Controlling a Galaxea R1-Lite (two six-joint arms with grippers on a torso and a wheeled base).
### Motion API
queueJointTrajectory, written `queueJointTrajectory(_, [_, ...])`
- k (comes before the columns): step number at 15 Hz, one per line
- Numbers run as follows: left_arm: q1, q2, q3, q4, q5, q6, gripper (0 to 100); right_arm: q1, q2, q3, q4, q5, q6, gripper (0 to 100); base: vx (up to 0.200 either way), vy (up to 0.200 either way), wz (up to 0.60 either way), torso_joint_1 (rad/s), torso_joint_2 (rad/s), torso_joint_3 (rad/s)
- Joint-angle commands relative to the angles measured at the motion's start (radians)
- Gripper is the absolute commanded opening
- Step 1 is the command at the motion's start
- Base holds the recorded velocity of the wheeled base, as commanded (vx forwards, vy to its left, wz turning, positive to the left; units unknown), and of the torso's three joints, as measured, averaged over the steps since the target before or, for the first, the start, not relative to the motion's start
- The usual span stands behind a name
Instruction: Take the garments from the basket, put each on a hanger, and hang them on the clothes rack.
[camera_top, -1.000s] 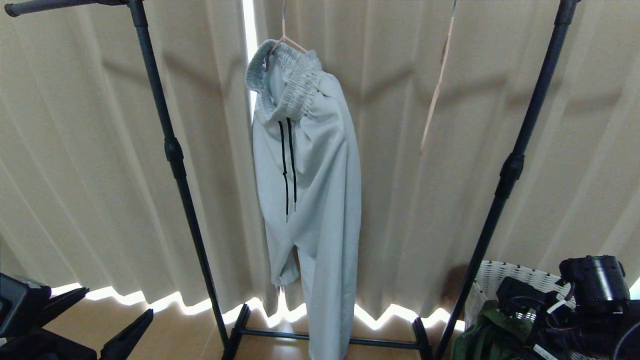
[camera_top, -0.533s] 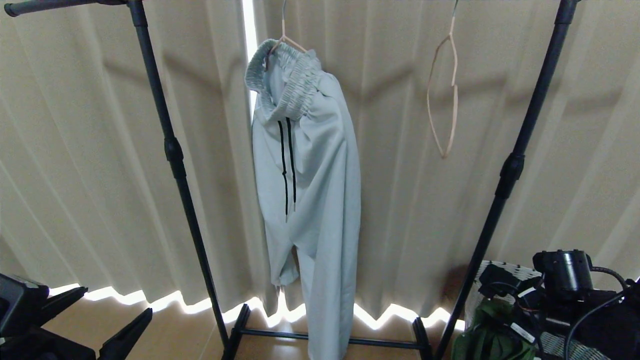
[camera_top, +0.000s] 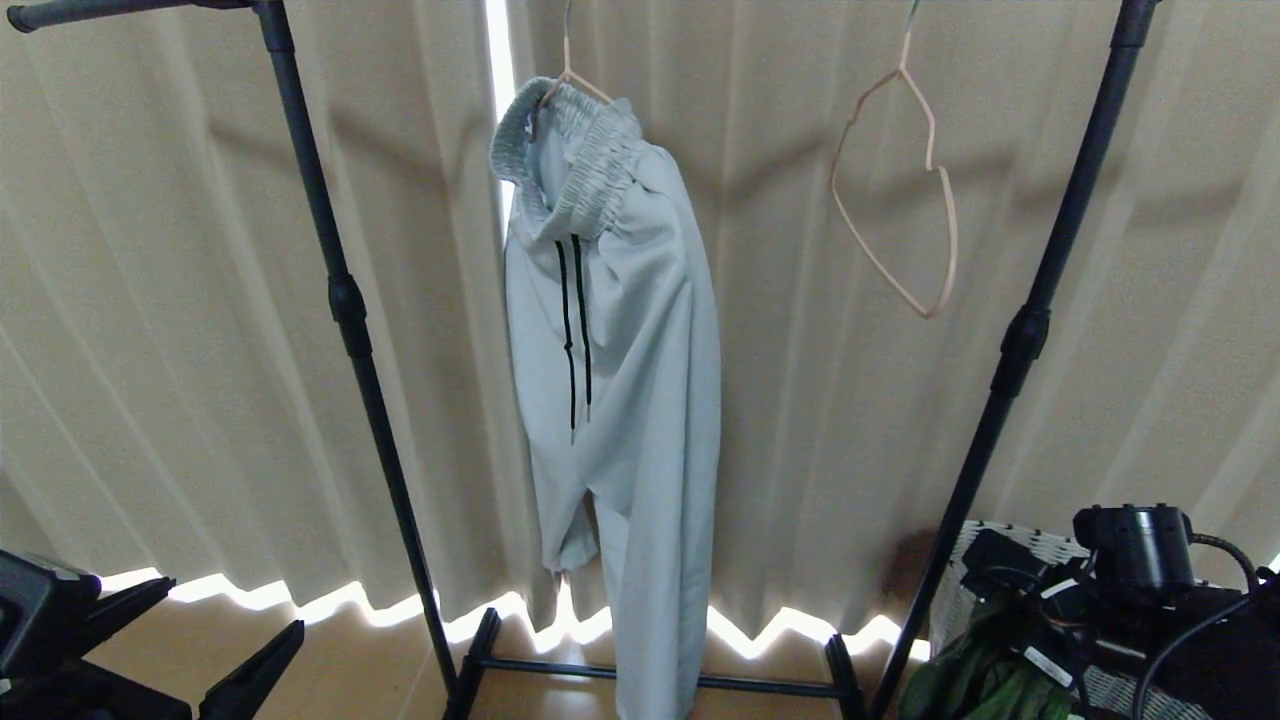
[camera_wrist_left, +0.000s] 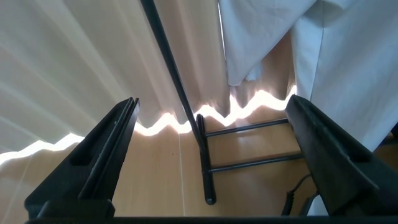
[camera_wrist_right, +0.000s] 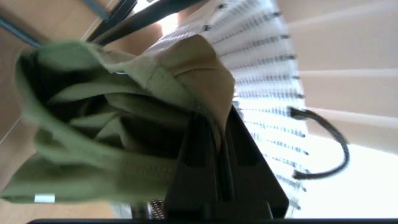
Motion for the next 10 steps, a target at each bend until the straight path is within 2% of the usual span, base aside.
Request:
queueJointTrajectory(1, [0.003, -0.004, -0.001, -0.001, 0.001, -0.001, 100, 0.003, -0.21, 0.07, -0.016, 0.005, -0.001, 0, 0.0, 0.0, 0.0, 0.0, 0.0, 0.0])
queueJointTrajectory(5, [0.06, -0.063, 0.016, 0.002, -0.001, -0.018, 100, 0.003, -0.443, 0.088, -0.007, 0.014, 0.017, 0, 0.0, 0.0, 0.0, 0.0, 0.0, 0.0])
queueJointTrajectory(7, [0.06, -0.062, 0.034, 0.001, -0.001, -0.036, 100, 0.027, -0.457, 0.088, -0.012, 0.028, 0.109, 0, 0.0, 0.0, 0.0, 0.0, 0.0, 0.0])
queueJointTrajectory(10, [0.057, -0.079, 0.03, -0.001, -0.001, -0.033, 100, 0.108, -0.466, 0.087, -0.019, 0.038, 0.253, 0, 0.0, 0.0, 0.0, 0.0, 0.0, 0.0])
